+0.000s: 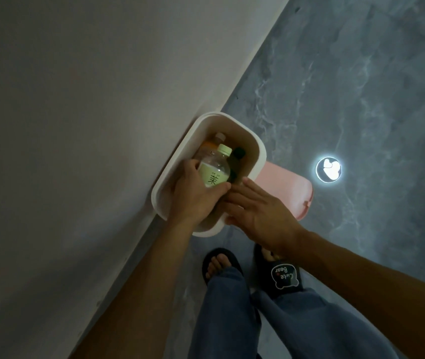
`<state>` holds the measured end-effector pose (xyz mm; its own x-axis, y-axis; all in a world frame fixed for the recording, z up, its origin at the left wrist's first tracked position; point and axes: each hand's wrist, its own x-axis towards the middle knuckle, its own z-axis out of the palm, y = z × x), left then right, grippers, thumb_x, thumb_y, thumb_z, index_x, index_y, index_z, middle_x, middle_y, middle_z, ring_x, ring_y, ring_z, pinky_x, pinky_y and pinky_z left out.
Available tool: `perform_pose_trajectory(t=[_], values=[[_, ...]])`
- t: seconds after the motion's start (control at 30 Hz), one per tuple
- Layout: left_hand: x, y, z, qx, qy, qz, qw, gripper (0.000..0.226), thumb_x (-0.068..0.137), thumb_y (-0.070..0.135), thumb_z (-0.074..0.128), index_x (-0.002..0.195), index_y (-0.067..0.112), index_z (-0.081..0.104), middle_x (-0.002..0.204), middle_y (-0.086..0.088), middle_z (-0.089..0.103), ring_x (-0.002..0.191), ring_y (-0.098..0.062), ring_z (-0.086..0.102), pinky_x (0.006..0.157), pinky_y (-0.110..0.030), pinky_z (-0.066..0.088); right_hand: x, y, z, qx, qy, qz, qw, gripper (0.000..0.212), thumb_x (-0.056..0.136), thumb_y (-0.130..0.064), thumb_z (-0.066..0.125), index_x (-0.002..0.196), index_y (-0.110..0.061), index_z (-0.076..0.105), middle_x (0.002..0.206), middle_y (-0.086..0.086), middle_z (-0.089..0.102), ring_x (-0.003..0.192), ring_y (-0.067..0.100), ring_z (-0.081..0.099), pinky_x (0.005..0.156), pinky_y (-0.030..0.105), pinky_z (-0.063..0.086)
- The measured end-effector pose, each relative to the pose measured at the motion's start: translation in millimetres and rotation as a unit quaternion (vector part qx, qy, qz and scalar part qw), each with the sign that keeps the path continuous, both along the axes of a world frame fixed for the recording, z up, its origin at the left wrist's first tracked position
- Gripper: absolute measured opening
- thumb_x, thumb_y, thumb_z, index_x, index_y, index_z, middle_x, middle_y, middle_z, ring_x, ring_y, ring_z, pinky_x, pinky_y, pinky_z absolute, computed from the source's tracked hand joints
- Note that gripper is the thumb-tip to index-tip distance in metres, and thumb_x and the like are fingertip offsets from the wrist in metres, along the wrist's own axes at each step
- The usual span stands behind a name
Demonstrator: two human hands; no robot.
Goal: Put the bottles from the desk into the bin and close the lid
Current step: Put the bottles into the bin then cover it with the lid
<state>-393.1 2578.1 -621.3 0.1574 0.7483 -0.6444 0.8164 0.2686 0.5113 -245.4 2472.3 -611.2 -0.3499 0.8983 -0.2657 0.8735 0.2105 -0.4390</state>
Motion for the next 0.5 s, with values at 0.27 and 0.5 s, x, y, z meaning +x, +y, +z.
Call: perform_pose_trajectory(t=[0.27,0.5], values=[[5.6,-8.5,-19.6,0.033,0.054,-0.068,0.996,0.069,0.081,0.058,0.07,0.139,0.028,0.05,0.133,-0.004,0.057,0.12,-0.026,0.059,0.102,-0.05,0.052,4.4,-4.1,-17.2,0.094,0.02,-0.002,0.995,0.033,0.095,-0.03,0.065,0.125,-0.018,0.07,0.132,0.004,0.068,0.132,0.026,0.057,0.119,0.046,0.038],[9.5,-6.0,-15.3,0.041,0.035,-0.101,0.993,0.038,0.089,0.036,0.07,0.124,0.024,0.063,0.118,-0.001,0.069,0.112,-0.023,0.065,0.098,-0.046,0.055,3.7,-6.1,-24.6,0.115,0.017,0.0,0.993,0.034,0.095,-0.031,0.065,0.126,-0.018,0.069,0.131,0.005,0.068,0.129,0.027,0.059,0.117,0.047,0.039]])
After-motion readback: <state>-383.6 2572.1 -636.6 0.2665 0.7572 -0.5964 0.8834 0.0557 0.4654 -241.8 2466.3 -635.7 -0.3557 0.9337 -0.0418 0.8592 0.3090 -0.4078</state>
